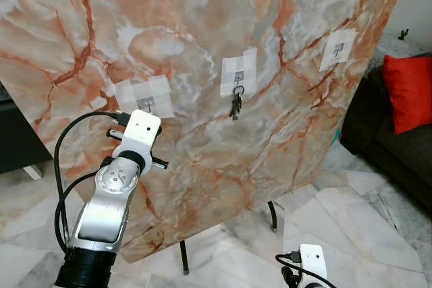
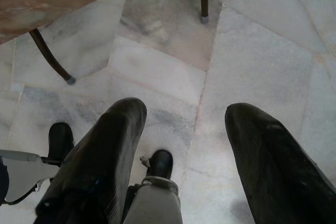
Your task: Hang keys on a hook
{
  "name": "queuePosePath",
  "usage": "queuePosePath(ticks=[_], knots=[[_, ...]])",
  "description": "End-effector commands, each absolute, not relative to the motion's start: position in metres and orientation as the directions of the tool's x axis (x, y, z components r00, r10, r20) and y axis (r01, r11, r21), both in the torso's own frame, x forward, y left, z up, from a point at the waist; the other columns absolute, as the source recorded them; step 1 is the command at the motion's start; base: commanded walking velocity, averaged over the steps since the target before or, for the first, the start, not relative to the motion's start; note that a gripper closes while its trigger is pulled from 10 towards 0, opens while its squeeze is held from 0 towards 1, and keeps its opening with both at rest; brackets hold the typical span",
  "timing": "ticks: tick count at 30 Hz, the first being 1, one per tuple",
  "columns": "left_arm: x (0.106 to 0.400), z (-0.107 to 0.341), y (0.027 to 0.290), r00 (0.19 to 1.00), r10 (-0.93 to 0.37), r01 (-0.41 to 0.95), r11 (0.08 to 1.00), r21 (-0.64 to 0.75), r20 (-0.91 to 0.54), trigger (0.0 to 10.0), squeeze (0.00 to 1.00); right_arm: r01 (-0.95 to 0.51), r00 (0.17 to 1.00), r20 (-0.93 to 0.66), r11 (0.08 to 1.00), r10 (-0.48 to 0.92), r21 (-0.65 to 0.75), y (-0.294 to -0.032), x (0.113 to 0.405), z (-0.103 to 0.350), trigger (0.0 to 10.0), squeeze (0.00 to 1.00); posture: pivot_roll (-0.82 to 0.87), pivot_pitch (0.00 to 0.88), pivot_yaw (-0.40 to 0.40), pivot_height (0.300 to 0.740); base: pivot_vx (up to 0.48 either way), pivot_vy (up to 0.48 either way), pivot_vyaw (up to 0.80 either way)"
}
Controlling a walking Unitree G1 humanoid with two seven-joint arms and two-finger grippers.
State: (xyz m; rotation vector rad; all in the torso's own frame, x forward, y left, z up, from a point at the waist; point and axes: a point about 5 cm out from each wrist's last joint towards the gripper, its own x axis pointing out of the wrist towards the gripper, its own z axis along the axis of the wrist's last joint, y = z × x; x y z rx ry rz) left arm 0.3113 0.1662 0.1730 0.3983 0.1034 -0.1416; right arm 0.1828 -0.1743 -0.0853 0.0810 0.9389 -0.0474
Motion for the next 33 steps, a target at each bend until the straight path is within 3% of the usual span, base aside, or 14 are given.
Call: queuePosePath(ticks=[1,33], knots=[[0.311,0.182,0.162,0.985,-0.133,0.168,0.900,0.403,-0.114,10.0,0.00,0.086,0.583,-0.812,0.995,-0.010,0.050,-0.175,0.181,-0.086,10.0,0.00,0.10,0.000,-0.043,0.740,0.000,0.000,0.00],[0.298,0.183,0.170,0.980,-0.125,0.182,0.883,0.433,-0.157,10.0,0.00,0.082,0.584,-0.811,0.995,-0.008,0.050,-0.176,0.182,-0.086,10.0,0.00,0.10,0.000,-0.047,0.740,0.000,0.000,0.00]])
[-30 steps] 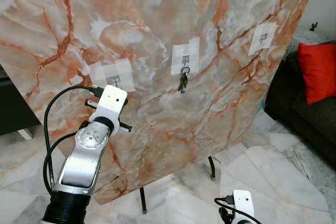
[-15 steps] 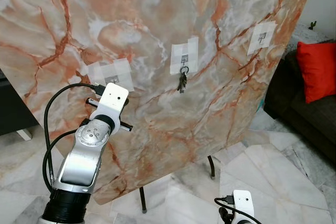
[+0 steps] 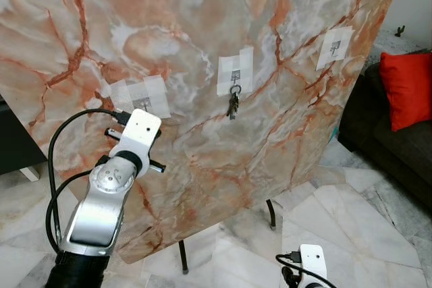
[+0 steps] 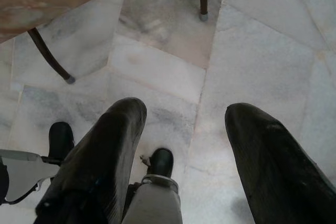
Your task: Hang keys on a hook
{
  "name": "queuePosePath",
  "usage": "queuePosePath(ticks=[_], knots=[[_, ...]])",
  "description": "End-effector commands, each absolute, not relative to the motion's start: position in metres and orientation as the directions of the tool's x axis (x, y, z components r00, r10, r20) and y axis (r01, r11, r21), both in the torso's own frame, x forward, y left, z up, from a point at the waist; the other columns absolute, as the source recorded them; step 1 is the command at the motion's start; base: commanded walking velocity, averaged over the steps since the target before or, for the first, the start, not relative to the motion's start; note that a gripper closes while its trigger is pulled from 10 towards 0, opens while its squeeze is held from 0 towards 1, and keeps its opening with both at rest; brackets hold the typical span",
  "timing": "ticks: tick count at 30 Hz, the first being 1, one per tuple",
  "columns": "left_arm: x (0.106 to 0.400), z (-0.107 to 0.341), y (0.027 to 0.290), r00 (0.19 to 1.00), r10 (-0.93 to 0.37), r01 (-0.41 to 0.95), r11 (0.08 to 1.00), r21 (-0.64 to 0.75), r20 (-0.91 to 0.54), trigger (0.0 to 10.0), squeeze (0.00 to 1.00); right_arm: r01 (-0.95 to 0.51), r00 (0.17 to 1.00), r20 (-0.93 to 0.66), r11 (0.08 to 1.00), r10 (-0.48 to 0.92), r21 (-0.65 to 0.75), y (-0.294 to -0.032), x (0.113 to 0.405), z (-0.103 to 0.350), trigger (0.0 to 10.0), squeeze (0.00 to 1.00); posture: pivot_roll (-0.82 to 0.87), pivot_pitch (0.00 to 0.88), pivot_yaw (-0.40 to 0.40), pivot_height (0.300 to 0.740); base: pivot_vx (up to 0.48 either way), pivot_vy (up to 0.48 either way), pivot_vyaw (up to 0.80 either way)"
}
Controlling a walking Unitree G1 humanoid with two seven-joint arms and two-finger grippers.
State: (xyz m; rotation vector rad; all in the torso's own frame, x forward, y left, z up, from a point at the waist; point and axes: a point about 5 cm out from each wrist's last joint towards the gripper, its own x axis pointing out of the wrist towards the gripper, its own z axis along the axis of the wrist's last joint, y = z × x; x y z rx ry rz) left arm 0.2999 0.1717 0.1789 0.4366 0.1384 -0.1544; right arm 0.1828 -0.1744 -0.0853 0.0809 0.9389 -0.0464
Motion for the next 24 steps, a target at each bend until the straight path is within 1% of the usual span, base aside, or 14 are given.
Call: queuePosePath(ticks=[1,8,17,24], knots=[[0.2970,0.1824,0.1697,0.979,-0.125,0.183,0.883,0.433,-0.159,10.0,0.00,0.081,0.585,-0.811,0.995,-0.008,0.049,-0.1758,0.1816,-0.0859,10.0,0.00,0.10,0.000,-0.047,0.740,0.000,0.000,0.00],[0.2950,0.1798,0.1698,0.978,-0.115,0.181,0.885,0.429,-0.175,10.0,0.00,0.079,0.585,-0.811,0.996,-0.008,0.048,-0.1761,0.1818,-0.0857,10.0,0.00,0.10,0.000,-0.049,0.740,0.000,0.000,0.00],[0.2993,0.1831,0.1681,0.980,-0.105,0.170,0.888,0.428,-0.172,10.0,0.00,0.079,0.585,-0.811,0.996,-0.007,0.048,-0.1757,0.1818,-0.0858,10.0,0.00,0.10,0.000,-0.045,0.740,0.000,0.000,0.00],[0.2992,0.1810,0.1770,0.980,-0.040,0.120,0.898,0.423,-0.193,10.0,0.00,0.080,0.584,-0.812,0.996,-0.007,0.049,-0.1753,0.1815,-0.0860,10.0,0.00,0.10,0.000,-0.043,0.740,0.000,0.000,0.00]])
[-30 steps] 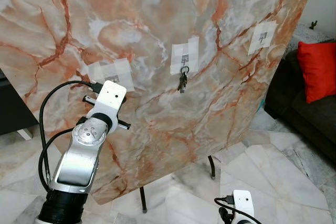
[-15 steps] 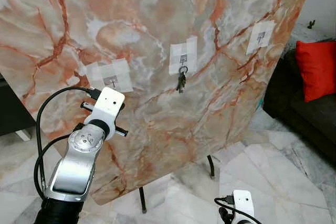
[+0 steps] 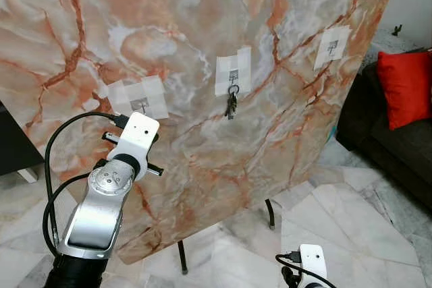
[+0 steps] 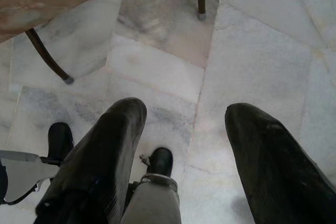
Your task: Hang keys on a hook
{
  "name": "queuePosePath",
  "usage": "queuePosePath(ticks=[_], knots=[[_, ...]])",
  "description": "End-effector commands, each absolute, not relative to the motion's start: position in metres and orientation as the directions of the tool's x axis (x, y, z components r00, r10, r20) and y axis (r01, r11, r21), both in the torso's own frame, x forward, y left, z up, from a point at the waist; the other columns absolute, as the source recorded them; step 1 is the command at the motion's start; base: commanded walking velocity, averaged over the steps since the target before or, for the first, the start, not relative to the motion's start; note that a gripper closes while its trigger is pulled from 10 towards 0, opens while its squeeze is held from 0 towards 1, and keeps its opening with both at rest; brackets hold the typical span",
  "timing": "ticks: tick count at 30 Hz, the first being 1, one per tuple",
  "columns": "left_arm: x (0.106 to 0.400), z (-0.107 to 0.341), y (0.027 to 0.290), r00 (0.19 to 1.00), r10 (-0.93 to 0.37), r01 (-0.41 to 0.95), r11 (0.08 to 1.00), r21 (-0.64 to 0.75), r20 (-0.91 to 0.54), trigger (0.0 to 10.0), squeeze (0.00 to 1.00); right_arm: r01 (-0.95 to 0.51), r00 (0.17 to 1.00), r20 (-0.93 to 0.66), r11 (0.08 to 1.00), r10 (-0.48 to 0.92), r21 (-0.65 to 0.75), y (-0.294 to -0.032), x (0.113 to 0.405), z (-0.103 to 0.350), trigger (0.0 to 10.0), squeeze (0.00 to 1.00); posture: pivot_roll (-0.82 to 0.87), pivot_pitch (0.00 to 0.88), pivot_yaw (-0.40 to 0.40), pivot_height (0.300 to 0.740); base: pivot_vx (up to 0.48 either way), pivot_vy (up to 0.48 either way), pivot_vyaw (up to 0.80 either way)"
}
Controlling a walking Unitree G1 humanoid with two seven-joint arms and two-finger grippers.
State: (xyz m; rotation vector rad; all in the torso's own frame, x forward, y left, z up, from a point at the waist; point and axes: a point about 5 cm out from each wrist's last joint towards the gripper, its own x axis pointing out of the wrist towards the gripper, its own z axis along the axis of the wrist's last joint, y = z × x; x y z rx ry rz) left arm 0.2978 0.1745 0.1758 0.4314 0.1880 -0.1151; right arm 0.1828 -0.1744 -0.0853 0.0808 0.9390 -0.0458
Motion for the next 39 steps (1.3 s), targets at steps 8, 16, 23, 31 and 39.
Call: queuePosePath(ticks=[8,16,23,31,39], knots=[[0.304,0.185,0.172,0.984,-0.043,0.111,0.906,0.408,-0.174,10.0,0.00,0.078,0.584,-0.812,0.996,-0.006,0.049,-0.175,0.181,-0.086,10.0,0.00,0.10,0.000,-0.043,0.740,0.000,0.000,0.00],[0.307,0.188,0.165,0.986,-0.055,0.115,0.911,0.396,-0.159,10.0,0.00,0.080,0.584,-0.812,0.996,-0.006,0.050,-0.175,0.181,-0.086,10.0,0.00,0.09,0.000,-0.043,0.740,0.000,0.000,0.00],[0.307,0.188,0.165,0.986,-0.054,0.114,0.910,0.398,-0.160,10.0,0.00,0.081,0.584,-0.812,0.995,-0.006,0.051,-0.175,0.181,-0.086,10.0,0.00,0.09,0.000,-0.043,0.740,0.000,0.000,0.00],[0.305,0.185,0.170,0.983,-0.022,0.095,0.911,0.402,-0.181,10.0,0.00,0.078,0.584,-0.812,0.996,-0.005,0.050,-0.175,0.181,-0.086,10.0,0.00,0.10,0.000,-0.045,0.740,0.000,0.000,0.00],[0.308,0.186,0.170,0.983,-0.014,0.087,0.912,0.401,-0.182,10.0,0.00,0.079,0.585,-0.811,0.996,-0.005,0.050,-0.175,0.182,-0.086,10.0,0.00,0.09,0.000,-0.044,0.740,0.000,0.000,0.00]])
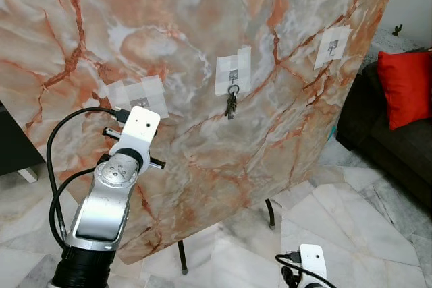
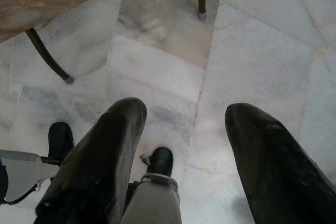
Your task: Hang keys on a hook
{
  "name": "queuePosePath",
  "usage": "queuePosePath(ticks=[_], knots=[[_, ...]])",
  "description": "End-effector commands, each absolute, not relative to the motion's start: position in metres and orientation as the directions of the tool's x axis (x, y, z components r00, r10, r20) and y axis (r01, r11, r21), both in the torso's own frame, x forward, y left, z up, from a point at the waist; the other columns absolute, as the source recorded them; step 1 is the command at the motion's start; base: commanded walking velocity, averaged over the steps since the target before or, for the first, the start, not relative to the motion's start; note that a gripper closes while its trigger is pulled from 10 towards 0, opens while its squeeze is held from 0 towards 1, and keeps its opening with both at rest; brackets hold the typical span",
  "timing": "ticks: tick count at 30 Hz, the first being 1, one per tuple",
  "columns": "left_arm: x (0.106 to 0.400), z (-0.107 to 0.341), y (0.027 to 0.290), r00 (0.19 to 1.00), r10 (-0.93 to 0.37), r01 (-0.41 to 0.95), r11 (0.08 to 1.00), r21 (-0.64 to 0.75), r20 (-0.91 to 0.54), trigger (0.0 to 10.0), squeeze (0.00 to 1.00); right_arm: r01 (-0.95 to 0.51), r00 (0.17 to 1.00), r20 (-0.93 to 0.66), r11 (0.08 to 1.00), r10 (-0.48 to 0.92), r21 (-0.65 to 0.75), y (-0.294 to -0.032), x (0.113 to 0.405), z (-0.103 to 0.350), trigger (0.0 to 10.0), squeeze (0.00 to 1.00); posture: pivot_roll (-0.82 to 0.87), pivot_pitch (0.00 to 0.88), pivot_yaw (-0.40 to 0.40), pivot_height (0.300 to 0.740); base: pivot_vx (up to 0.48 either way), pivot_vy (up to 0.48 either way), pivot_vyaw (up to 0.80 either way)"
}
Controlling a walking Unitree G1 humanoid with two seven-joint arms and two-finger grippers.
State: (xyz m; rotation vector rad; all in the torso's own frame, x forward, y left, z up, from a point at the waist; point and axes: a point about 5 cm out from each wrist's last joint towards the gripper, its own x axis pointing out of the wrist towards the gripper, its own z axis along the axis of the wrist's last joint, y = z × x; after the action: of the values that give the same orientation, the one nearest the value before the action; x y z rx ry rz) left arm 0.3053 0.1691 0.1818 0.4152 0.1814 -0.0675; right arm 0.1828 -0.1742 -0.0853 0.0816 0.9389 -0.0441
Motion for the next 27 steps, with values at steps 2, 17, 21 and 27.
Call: queuePosePath(ticks=[2,17,21,27], knots=[[0.3086,0.1867,0.1706,0.983,-0.006,0.080,0.914,0.397,-0.184,10.0,0.00,0.080,0.585,-0.811,0.996,-0.006,0.050,-0.1754,0.1816,-0.0859,10.0,0.00,0.09,0.000,-0.045,0.740,0.000,0.000,0.00],[0.3115,0.1898,0.1708,0.982,0.002,0.076,0.914,0.399,-0.191,10.0,0.00,0.081,0.584,-0.811,0.995,-0.006,0.051,-0.1751,0.1812,-0.0861,10.0,0.00,0.09,0.000,-0.043,0.740,0.000,0.000,0.00],[0.3116,0.1894,0.1711,0.980,0.005,0.076,0.913,0.401,-0.199,10.0,0.00,0.081,0.584,-0.811,0.995,-0.006,0.051,-0.1750,0.1813,-0.0861,10.0,0.00,0.09,0.000,-0.043,0.740,0.000,0.000,0.00],[0.3109,0.1865,0.1723,0.974,0.012,0.082,0.912,0.401,-0.226,10.0,0.00,0.081,0.585,-0.811,0.995,-0.006,0.051,-0.1752,0.1814,-0.0860,10.0,0.00,0.09,0.000,-0.043,0.740,0.000,0.000,0.00]])
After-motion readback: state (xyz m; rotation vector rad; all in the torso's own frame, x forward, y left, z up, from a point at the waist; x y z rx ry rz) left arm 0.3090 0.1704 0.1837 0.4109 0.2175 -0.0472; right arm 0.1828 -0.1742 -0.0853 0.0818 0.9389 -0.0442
